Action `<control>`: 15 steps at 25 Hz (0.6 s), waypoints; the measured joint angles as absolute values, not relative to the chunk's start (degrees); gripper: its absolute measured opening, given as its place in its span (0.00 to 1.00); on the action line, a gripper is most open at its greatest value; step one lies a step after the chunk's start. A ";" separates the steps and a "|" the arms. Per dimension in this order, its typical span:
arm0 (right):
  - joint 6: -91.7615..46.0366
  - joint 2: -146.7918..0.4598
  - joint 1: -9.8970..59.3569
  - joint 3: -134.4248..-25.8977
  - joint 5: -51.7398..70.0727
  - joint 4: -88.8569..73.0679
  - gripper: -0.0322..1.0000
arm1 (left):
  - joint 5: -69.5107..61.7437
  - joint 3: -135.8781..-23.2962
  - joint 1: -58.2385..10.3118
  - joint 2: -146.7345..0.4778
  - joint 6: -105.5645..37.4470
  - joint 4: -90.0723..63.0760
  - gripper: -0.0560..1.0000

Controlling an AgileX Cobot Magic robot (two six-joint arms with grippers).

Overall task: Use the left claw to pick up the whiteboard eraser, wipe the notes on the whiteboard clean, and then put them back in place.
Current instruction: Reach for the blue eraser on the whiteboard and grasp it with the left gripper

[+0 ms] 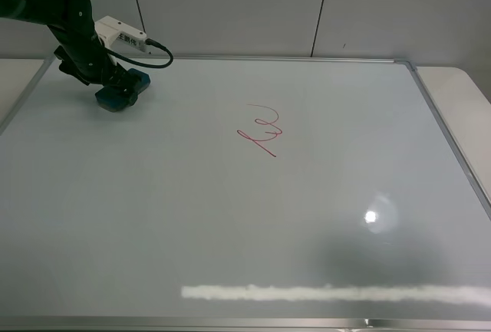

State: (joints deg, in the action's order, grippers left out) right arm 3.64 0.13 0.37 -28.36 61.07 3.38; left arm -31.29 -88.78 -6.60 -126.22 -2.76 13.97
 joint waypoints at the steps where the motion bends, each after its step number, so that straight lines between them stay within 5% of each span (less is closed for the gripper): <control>1: 3.64 0.13 0.37 -28.36 61.07 3.38 0.99 | -31.27 -88.78 -6.60 -126.22 -2.76 13.97 0.99; 8: 3.64 0.13 0.37 -28.36 61.07 3.38 0.99 | -30.94 -88.78 -6.35 -126.27 -2.99 12.61 0.95; 13: 3.64 0.13 0.37 -28.36 61.07 3.38 0.99 | -30.90 -88.78 -4.45 -126.27 -3.19 8.37 0.57; 15: 3.64 0.13 0.37 -28.36 61.07 3.38 0.99 | -30.90 -88.83 -4.03 -126.27 -3.80 8.19 0.57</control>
State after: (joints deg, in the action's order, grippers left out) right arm 3.64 0.13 0.37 -28.36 61.07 3.38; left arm -30.90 -88.83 -4.03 -126.27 -3.80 8.19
